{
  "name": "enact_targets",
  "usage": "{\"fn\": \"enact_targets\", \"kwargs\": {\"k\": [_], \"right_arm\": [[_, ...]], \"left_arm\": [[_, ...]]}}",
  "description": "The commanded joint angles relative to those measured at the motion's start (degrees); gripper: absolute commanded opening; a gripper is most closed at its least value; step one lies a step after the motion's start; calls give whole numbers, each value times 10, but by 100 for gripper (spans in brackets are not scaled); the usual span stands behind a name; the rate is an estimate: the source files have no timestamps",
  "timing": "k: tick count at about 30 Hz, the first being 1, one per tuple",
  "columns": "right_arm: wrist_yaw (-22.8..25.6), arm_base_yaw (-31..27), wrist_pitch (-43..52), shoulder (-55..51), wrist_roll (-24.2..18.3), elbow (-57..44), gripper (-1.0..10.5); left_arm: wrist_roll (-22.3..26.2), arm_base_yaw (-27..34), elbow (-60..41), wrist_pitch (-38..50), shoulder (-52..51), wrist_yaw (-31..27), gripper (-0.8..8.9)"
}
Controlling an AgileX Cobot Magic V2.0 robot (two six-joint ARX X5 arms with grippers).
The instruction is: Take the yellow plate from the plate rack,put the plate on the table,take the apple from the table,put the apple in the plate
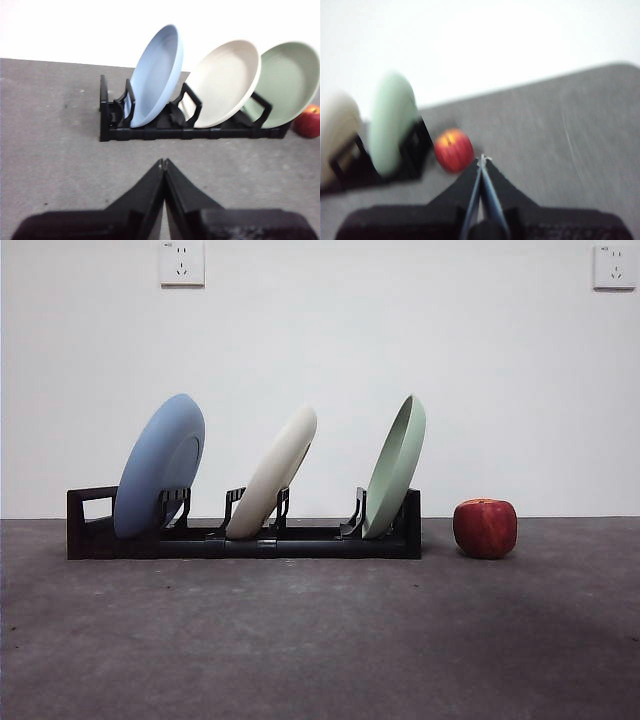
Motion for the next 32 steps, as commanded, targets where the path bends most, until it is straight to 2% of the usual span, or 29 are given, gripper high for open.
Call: {"fn": "enact_targets", "kwargs": {"k": [1, 3, 6, 10, 13, 17, 21, 23, 32], "right_arm": [[-16, 0, 4, 22, 24, 45, -11], [-38, 0, -12, 46, 24, 82, -11], [-73, 0, -90, 94, 9, 153, -11], [-112, 0, -234, 167, -78, 256, -11], [-122, 4, -315, 212, -124, 323, -11], [-131, 8, -382, 263, -133, 404, -11], [-188, 8, -454, 305, -164, 472, -11], [-197, 8, -486, 319, -173, 498, -11], [-202, 8, -522, 336, -174, 534, -10]], "left_arm": [[-18, 2, 38, -25, 16, 23, -6], [-18, 2, 68, -40, 31, 45, -7], [-18, 2, 120, -68, 61, 82, -6], [-5, 2, 200, -125, 114, 129, -6], [20, 2, 260, -180, 154, 159, -6], [59, 2, 347, -268, 210, 198, -6], [96, 0, 422, -341, 254, 224, -6], [103, -4, 449, -365, 268, 223, -6], [104, -38, 480, -378, 288, 223, -5]]}}
